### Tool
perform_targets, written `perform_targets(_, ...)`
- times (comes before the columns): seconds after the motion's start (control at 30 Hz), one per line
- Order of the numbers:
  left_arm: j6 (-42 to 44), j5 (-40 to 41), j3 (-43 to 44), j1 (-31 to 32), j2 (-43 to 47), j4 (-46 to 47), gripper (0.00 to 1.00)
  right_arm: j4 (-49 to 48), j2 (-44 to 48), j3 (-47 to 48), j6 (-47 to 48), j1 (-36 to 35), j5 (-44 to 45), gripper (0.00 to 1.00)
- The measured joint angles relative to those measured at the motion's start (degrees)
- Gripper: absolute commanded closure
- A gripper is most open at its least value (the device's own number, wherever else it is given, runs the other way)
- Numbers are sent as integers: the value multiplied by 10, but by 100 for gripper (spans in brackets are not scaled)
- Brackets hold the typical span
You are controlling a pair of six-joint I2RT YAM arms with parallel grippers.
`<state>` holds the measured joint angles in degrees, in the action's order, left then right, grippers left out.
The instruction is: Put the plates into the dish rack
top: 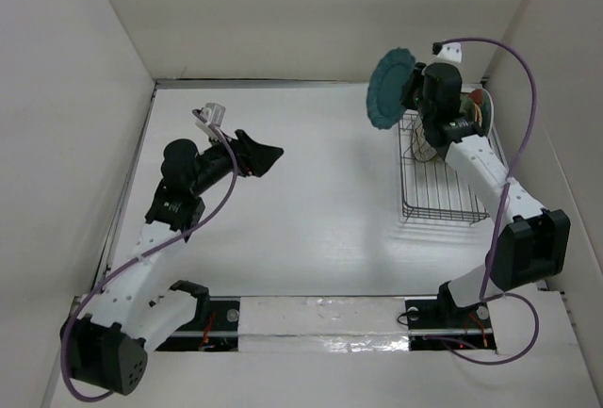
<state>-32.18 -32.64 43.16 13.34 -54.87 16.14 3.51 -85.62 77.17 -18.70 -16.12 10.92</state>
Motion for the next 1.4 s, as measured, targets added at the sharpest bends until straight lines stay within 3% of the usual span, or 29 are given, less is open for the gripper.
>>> perform_targets(0.13, 85, 71, 15, 65, 54, -62, 19, 94, -2, 45, 73, 24, 104, 100)
perform_targets(0.3, 136, 145, 14, 69, 84, -105, 14, 166, -11, 78, 131, 48, 171, 100)
perform_targets(0.63, 156, 182, 14, 69, 89, -130, 12, 210, -30, 80, 170, 90, 179, 100)
perform_targets(1.03, 163, 196, 14, 69, 89, -130, 11, 191, -116, 68, 165, 90, 110, 100)
perform_targets(1.13, 165, 201, 13, 69, 88, -130, 11, 168, -125, 51, 156, 90, 110, 91)
perform_targets(1.27, 168, 204, 13, 69, 85, -130, 11, 144, -124, 35, 140, 90, 107, 49)
perform_targets(1.4, 170, 210, 13, 69, 80, -132, 10, 128, -115, 33, 127, 94, 103, 25)
